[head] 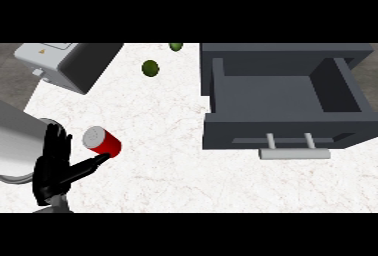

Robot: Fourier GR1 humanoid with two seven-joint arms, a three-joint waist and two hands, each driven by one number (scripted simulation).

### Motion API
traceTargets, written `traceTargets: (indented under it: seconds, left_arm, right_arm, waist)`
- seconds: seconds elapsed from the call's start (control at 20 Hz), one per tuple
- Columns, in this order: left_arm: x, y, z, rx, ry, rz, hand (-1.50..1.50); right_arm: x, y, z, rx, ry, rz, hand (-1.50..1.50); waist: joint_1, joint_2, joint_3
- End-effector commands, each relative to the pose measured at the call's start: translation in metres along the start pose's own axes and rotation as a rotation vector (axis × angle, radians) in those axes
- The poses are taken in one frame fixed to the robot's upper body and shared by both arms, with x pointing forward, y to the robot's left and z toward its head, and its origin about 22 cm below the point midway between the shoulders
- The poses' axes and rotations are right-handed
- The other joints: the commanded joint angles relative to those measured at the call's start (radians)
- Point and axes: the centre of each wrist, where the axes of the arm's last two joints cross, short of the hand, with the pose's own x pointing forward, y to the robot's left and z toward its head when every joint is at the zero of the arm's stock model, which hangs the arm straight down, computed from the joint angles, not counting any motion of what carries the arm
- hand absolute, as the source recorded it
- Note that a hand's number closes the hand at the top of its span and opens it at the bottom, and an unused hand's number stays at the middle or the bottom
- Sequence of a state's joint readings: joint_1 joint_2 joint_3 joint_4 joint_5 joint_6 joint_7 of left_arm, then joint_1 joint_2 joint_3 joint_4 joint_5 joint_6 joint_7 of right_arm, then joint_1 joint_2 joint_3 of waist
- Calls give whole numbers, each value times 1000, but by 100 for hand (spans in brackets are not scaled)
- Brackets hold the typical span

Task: Pick up the can, place it into the drawer and close the drawer

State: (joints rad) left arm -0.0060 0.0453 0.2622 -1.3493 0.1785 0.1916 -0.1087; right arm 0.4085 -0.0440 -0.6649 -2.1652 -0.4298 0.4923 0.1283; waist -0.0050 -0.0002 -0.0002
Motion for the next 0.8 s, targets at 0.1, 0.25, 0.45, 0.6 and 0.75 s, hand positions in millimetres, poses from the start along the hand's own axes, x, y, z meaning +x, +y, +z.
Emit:
traceTargets:
  seconds: [0.1, 0.25, 0.45, 0.6, 0.75]
  left_arm:
    - [-46, 17, 1, -20, 26, 16, -150]
    - [-52, 9, -9, -10, 53, 14, -150]
    - [-68, 14, -3, 8, 68, 62, -150]
    - [-68, 18, -1, -22, 54, 61, -150]
    - [-89, -7, -7, -51, 61, 89, -150]
  right_arm:
    - [-1, -16, -8, 9, -15, 0, -150]
    - [15, 7, 9, -18, -6, -8, -150]
    - [31, 2, -5, 15, -4, -4, -150]
    - [-4, -6, 7, 2, -3, 2, -150]
    - [10, -14, 5, 4, -12, -3, -150]
  waist:
    - [-1, 1, 0]
    - [-5, 0, -1]
    - [0, 1, -1]
    - [1, 0, 0]
    - [-5, 1, -1]
